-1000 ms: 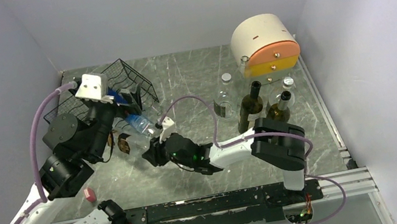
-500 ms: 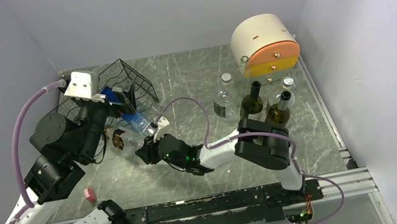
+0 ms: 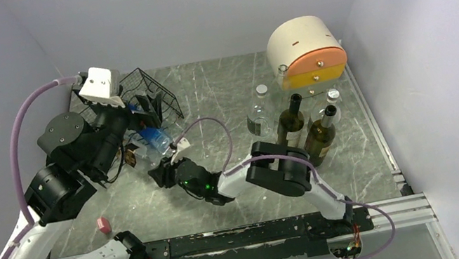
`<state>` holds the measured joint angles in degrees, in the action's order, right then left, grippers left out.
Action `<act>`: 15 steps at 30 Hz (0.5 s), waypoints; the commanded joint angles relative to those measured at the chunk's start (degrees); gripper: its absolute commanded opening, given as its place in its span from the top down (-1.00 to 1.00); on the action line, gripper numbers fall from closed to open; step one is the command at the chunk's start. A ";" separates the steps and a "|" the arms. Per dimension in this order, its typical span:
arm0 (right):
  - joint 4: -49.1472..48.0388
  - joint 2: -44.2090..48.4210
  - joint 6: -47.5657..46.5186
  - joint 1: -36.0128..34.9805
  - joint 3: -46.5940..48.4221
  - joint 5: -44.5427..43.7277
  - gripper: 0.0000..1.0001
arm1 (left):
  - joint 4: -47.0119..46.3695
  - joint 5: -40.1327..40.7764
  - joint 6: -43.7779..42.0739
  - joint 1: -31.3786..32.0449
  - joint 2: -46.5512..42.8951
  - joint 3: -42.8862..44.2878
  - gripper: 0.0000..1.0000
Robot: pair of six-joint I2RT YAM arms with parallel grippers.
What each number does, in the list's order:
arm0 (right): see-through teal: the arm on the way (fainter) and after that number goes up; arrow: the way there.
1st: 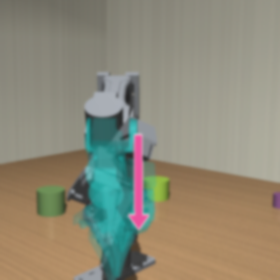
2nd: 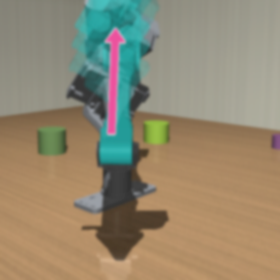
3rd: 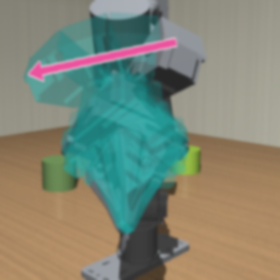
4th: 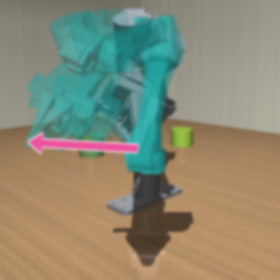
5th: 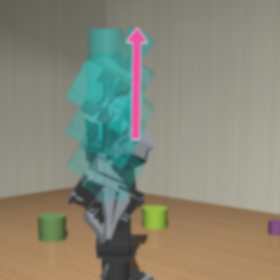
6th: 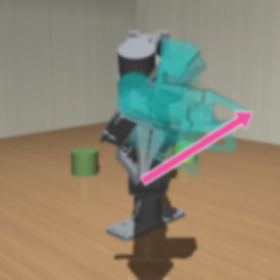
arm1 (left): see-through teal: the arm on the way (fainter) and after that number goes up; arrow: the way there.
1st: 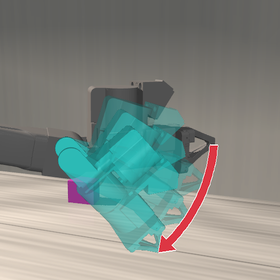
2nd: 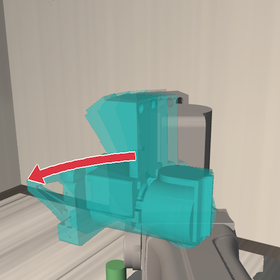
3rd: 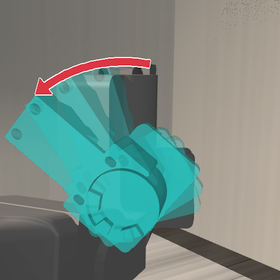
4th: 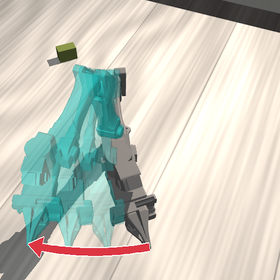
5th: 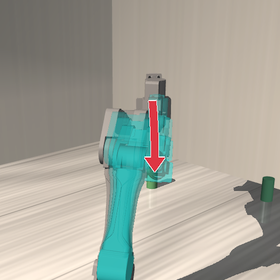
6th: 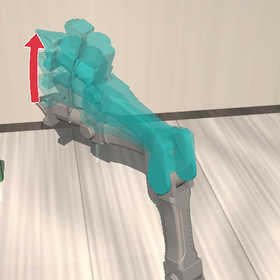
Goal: Put the wine bottle on the wine rack
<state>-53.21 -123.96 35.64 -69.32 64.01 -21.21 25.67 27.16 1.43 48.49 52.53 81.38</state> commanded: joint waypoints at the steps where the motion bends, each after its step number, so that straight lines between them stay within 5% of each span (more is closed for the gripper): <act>1: -19.57 -0.80 -0.96 0.23 7.88 -2.61 1.00 | 4.52 -1.83 2.13 0.21 0.27 3.66 -0.99; 15: -20.05 -12.80 -6.81 0.11 24.30 -8.42 1.00 | 7.45 -1.80 2.00 0.20 -1.00 4.55 -1.00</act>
<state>-54.68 -138.41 31.40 -69.45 81.89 -24.58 31.27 26.28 3.07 48.49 52.07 84.71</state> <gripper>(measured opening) 0.360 0.997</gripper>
